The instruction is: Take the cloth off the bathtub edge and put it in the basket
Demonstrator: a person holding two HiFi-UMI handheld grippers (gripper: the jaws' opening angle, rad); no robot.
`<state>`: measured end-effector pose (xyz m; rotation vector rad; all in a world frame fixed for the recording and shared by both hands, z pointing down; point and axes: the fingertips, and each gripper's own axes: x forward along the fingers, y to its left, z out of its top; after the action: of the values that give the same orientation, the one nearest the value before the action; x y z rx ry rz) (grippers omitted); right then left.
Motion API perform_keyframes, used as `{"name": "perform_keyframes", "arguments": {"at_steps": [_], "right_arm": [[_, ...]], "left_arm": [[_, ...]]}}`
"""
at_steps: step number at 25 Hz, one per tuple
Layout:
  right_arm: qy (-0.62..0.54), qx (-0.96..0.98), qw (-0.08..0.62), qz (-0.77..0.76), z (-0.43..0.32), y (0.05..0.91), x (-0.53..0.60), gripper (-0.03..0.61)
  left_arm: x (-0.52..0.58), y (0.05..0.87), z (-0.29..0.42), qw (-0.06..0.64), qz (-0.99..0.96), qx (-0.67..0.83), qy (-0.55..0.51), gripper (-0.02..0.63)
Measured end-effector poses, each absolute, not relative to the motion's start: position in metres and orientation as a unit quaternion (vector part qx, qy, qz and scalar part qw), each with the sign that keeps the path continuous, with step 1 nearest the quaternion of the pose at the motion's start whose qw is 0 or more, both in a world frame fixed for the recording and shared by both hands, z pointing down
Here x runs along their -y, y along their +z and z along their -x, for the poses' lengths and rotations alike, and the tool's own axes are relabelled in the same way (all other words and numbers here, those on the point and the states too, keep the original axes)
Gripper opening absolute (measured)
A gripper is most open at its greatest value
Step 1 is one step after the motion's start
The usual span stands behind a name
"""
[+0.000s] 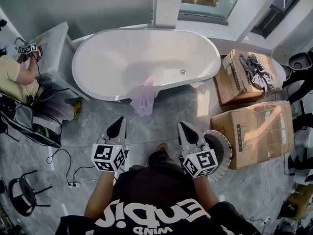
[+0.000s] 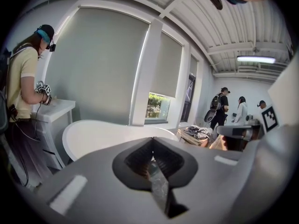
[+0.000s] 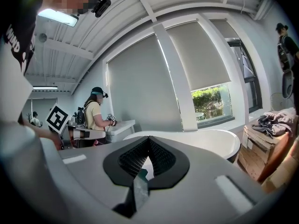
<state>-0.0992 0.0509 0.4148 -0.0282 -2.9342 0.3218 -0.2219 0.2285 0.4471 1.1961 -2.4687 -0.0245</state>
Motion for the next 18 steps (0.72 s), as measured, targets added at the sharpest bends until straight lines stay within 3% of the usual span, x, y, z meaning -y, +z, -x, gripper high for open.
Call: {"name": "perform_keyframes", "arguments": {"at_steps": [18], "right_arm": [[0.105, 0.986, 0.110, 0.067, 0.156, 0.428, 0.001, 0.006]], "left_arm": [[-0.177, 0.462, 0.259, 0.196, -0.376, 0.905, -0.030, -0.003]]}}
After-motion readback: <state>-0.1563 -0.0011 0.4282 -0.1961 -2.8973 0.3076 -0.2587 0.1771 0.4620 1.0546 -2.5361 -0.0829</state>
